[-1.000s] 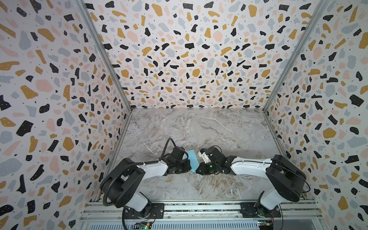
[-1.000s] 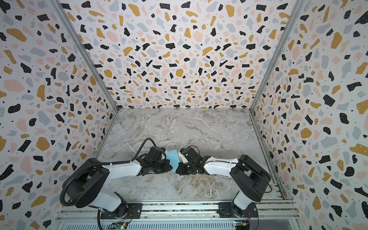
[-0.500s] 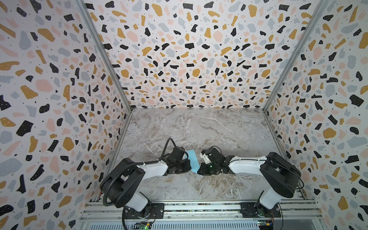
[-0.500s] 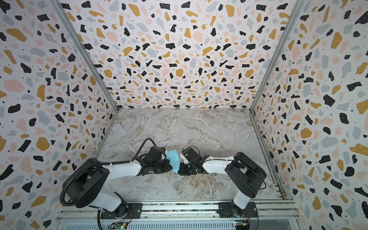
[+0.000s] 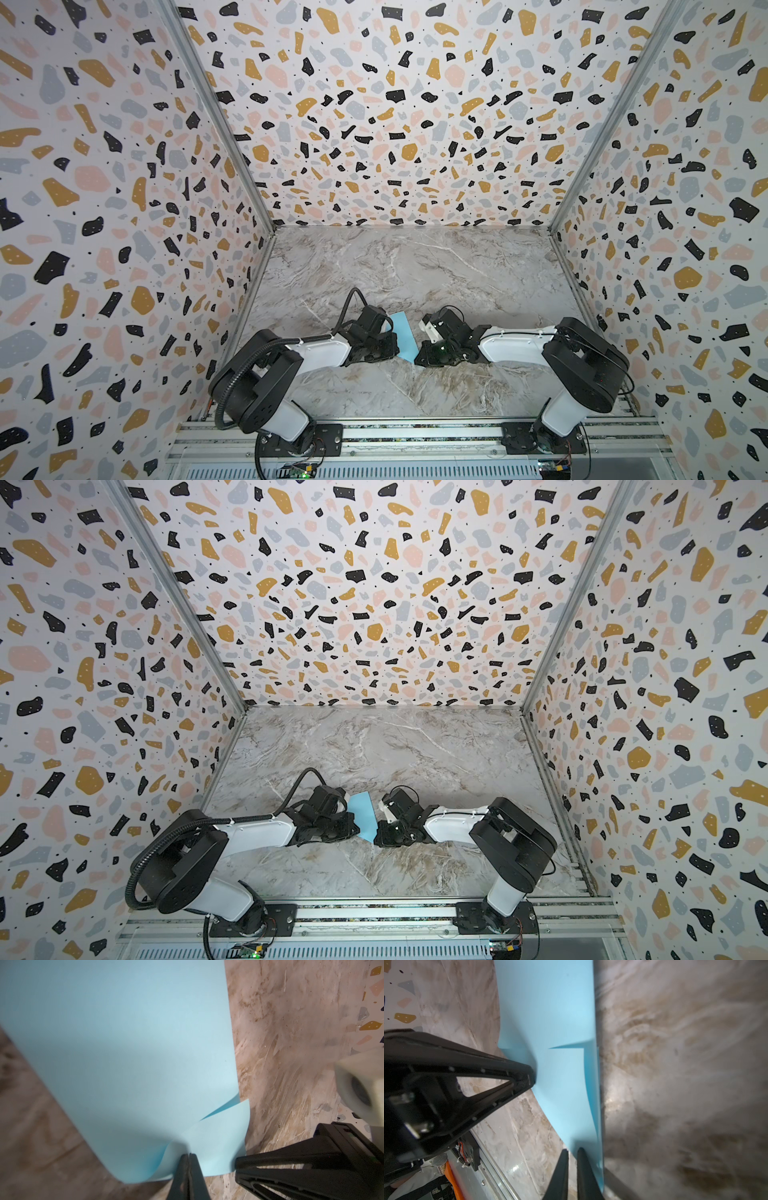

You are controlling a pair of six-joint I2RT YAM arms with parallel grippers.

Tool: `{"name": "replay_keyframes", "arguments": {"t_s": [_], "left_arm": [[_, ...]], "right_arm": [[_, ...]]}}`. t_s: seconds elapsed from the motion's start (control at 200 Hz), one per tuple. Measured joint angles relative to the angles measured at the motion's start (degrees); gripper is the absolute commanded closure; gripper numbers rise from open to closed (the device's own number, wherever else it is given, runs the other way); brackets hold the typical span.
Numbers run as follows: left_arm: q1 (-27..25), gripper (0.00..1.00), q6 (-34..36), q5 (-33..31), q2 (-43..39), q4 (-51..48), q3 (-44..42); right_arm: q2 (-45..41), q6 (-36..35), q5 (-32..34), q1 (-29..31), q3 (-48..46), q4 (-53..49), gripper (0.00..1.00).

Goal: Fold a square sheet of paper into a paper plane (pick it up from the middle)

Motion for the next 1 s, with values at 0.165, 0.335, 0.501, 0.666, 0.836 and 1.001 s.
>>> {"name": "replay_keyframes", "arguments": {"t_s": [0.165, 0.335, 0.501, 0.666, 0.836, 1.001], "left_arm": [[0.0, 1.0, 0.0, -0.02, 0.0, 0.0, 0.0], [0.0, 1.0, 0.11, -0.02, 0.0, 0.0, 0.0], [0.0, 1.0, 0.42, 0.0, 0.0, 0.0, 0.0], [0.02, 1.0, 0.7, -0.07, -0.02, -0.02, 0.02], [0.02, 1.0, 0.94, -0.24, -0.04, -0.55, 0.31], [0.0, 1.0, 1.01, -0.79, -0.04, -1.46, 0.83]], "right_arm": [[-1.7, -0.26, -0.13, -0.26, -2.05, 0.46, 0.87], [-3.52, -0.44, -1.36, -1.01, -4.5, 1.03, 0.87], [-5.57, -0.63, -2.05, -1.99, -6.71, 0.92, 0.87], [-8.98, -1.66, -1.49, -2.8, -7.76, -2.23, 0.84], [-10.4, -3.89, -2.49, -2.91, -6.8, -2.47, 0.84], [-7.52, -5.44, -3.96, -2.4, -3.1, -1.81, 0.84]]}}
